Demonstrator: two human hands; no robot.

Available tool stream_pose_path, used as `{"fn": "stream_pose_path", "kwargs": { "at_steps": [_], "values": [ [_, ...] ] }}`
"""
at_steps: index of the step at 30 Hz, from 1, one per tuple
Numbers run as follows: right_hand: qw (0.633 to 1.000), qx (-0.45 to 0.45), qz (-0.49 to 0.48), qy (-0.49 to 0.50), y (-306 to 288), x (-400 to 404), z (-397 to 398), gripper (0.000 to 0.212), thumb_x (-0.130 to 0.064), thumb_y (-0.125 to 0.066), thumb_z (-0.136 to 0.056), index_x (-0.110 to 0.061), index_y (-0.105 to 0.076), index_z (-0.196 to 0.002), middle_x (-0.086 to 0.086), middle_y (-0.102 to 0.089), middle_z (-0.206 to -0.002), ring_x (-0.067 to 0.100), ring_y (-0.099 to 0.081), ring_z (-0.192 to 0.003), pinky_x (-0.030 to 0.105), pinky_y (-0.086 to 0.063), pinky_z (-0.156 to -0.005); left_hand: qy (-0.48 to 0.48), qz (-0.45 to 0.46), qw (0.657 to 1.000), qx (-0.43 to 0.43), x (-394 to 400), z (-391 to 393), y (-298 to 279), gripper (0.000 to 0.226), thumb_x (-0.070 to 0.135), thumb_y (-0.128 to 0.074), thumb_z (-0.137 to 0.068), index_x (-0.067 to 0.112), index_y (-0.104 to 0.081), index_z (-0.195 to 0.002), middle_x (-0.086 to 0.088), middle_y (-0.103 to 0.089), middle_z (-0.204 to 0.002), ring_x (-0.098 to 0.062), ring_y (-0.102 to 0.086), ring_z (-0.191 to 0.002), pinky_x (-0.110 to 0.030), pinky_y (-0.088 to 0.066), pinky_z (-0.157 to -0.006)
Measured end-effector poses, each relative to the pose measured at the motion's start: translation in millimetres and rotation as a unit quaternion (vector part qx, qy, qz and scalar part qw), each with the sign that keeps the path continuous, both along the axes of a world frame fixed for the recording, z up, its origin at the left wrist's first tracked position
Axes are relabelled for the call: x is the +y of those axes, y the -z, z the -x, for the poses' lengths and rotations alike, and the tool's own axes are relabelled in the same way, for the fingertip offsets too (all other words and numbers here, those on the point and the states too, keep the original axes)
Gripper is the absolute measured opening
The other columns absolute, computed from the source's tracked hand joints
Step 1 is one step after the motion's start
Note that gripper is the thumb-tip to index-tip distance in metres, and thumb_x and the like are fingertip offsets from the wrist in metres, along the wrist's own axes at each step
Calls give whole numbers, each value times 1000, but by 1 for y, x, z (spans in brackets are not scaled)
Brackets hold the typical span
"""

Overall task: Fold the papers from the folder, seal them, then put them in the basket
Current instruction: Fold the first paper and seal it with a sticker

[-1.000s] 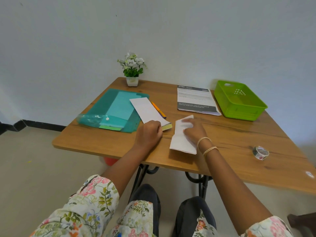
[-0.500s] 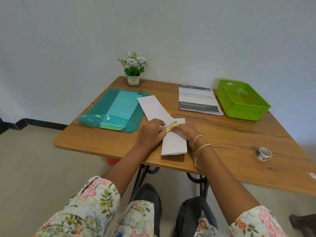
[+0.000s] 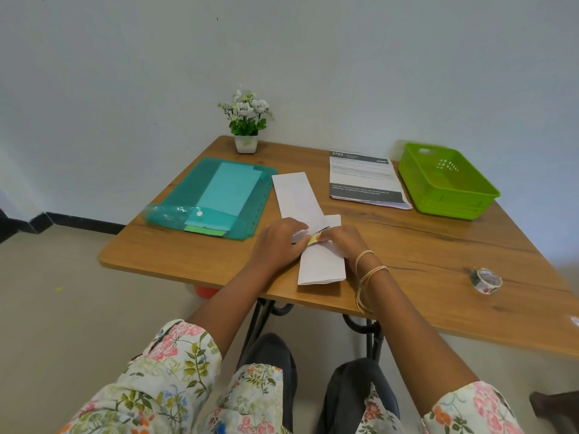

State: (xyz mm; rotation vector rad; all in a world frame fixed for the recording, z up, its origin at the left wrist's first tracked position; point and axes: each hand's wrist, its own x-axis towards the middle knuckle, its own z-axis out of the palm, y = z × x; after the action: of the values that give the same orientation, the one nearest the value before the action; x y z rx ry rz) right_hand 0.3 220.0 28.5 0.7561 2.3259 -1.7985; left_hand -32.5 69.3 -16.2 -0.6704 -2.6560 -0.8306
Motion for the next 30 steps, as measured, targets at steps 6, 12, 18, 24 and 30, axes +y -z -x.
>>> {"fn": "stream_pose_path", "kwargs": {
  "at_steps": [6,12,18,24,30],
  "values": [
    [998,-7,-54,-23,-2,5,2,7,-12,-59,-84,-6,-58,-87,12,-58,-94,18,-55,-73,25,-39,-61,20,95,991,-93,0,5,-3,52,58,-42,-94,42,-36,-143,4,-32,-155,-17,-29,-142,-46,-18,-117],
    [995,-8,-96,42,4,10,6,23,-18,-64,-86,-6,-55,-103,14,-64,-111,27,-63,-95,35,-52,-85,5,100,990,-97,1,6,-2,58,61,-46,-90,42,-35,-144,4,-31,-155,-18,-28,-143,-44,-17,-116],
    [998,-35,45,21,-5,14,0,30,-11,-66,-87,-5,-50,-112,13,-63,-101,23,-63,-77,29,-52,-64,-7,17,993,-116,0,2,-5,66,68,-53,-83,40,-41,-141,6,-39,-151,-19,-37,-137,-45,-33,-111],
    [998,-12,52,-42,-3,15,-5,3,-14,-69,-86,-12,-67,-89,19,-66,-113,34,-66,-99,44,-54,-90,-13,-16,993,-115,-1,-1,-7,62,66,-56,-83,38,-46,-137,8,-45,-147,-16,-41,-133,-42,-38,-108],
    [998,-27,43,-20,-4,11,-6,30,-12,-69,-84,-5,-61,-112,16,-64,-109,28,-65,-87,32,-54,-68,-17,-19,998,-65,-2,-3,-8,46,54,-61,-86,30,-61,-126,5,-60,-131,-15,-55,-118,-31,-46,-95]
  ]
}}
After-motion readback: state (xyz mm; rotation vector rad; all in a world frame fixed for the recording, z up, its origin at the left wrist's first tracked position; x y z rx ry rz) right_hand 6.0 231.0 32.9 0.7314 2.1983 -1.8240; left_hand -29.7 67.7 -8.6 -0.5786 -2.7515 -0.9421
